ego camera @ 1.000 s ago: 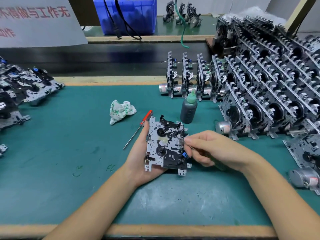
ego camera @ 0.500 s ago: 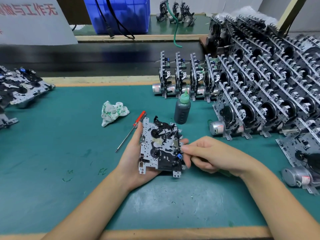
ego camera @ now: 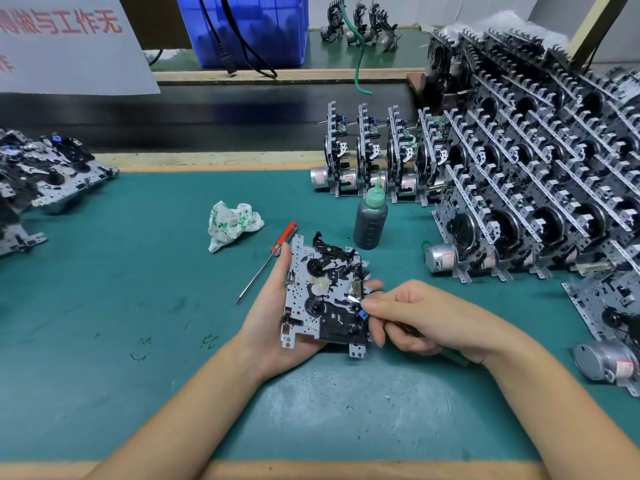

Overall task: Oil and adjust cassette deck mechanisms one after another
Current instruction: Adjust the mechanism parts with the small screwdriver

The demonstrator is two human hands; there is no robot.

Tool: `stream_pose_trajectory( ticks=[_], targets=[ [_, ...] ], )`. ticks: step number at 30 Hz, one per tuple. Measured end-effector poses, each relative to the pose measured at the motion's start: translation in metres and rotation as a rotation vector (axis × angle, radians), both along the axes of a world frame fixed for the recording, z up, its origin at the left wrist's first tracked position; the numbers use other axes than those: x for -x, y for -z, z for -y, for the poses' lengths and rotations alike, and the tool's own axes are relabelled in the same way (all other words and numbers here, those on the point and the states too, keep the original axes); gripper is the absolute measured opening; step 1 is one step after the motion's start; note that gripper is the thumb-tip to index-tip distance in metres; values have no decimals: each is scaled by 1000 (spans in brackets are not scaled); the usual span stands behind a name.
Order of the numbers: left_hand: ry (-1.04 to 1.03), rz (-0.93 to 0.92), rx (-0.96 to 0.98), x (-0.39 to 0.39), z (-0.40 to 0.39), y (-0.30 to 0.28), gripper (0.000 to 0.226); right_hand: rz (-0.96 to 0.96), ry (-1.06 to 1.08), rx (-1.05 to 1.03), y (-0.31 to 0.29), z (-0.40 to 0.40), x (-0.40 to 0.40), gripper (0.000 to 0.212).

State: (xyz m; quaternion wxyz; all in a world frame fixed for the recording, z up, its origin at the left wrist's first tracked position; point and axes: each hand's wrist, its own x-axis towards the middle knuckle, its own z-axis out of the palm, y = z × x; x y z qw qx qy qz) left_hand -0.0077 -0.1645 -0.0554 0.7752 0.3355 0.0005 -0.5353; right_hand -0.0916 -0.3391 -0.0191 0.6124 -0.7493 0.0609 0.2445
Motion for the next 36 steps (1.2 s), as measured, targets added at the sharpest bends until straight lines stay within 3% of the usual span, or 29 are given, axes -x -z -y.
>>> stream_pose_trajectory(
  ticks=[7,20,36],
  targets=[
    [-13,14,-34,0,0,1,82,-29,5,-23,-4,-5,3,61],
    [-60,50,-59,3,2,1,77,-31,0,137,-5,-8,0,62],
    [-47,104,-61,7,1,0,82,-36,-25,94,-1,-4,1,63]
  ],
)
